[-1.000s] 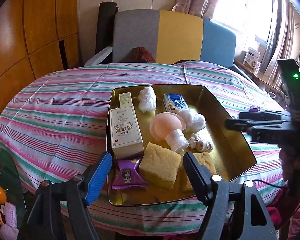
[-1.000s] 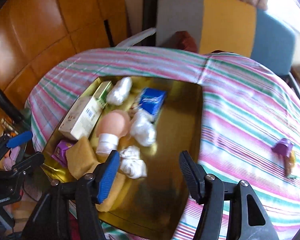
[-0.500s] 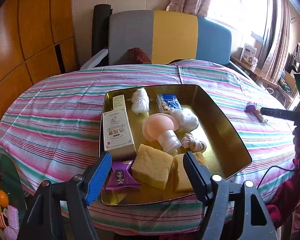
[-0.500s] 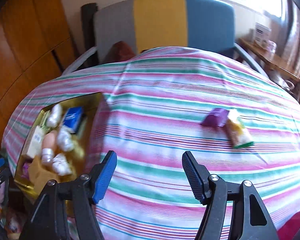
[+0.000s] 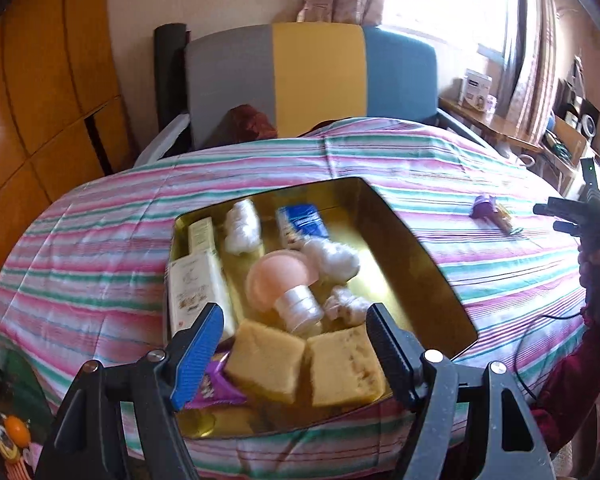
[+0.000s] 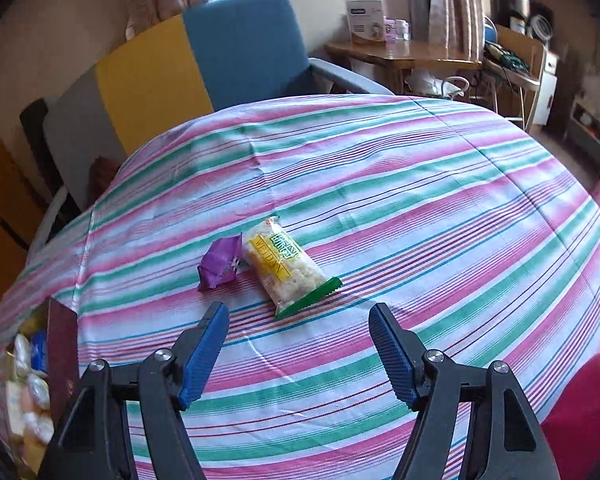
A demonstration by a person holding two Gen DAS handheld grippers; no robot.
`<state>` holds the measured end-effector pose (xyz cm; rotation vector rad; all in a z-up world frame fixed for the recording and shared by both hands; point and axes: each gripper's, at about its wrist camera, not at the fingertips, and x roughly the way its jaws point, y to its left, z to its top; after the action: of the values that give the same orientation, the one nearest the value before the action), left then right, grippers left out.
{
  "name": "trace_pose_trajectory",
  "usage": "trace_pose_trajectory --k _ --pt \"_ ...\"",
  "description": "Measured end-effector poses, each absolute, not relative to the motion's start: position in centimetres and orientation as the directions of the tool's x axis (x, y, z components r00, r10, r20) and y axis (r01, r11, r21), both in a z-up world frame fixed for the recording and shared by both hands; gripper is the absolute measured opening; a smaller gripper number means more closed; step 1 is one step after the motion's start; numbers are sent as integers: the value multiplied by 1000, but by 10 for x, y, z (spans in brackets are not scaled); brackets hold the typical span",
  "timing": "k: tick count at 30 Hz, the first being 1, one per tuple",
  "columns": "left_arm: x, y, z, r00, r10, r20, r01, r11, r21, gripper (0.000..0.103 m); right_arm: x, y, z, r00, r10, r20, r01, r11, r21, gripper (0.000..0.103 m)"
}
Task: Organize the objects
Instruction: 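Move both tools back toward the remaining items on the cloth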
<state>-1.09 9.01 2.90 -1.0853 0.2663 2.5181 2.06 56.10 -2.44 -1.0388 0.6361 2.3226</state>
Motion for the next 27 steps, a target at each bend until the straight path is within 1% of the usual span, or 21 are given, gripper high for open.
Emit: trace_pose_trajectory --k 11,15,21,27 --pt "-16 176 48 -617 336 -711 -577 -808 119 74 38 576 -35 -601 166 -782 -659 -657 366 77" --pt "-18 211 47 -601 346 -720 -622 -768 149 71 42 583 -40 -604 148 -783 -669 -628 397 77" --pt "-24 256 41 -558 368 -744 -682 -713 159 70 42 586 -44 -607 131 -784 -666 -621 412 77" --pt "-28 296 33 -523 373 -767 -728 -664 173 70 45 592 -46 -624 110 -773 -662 -600 449 82"
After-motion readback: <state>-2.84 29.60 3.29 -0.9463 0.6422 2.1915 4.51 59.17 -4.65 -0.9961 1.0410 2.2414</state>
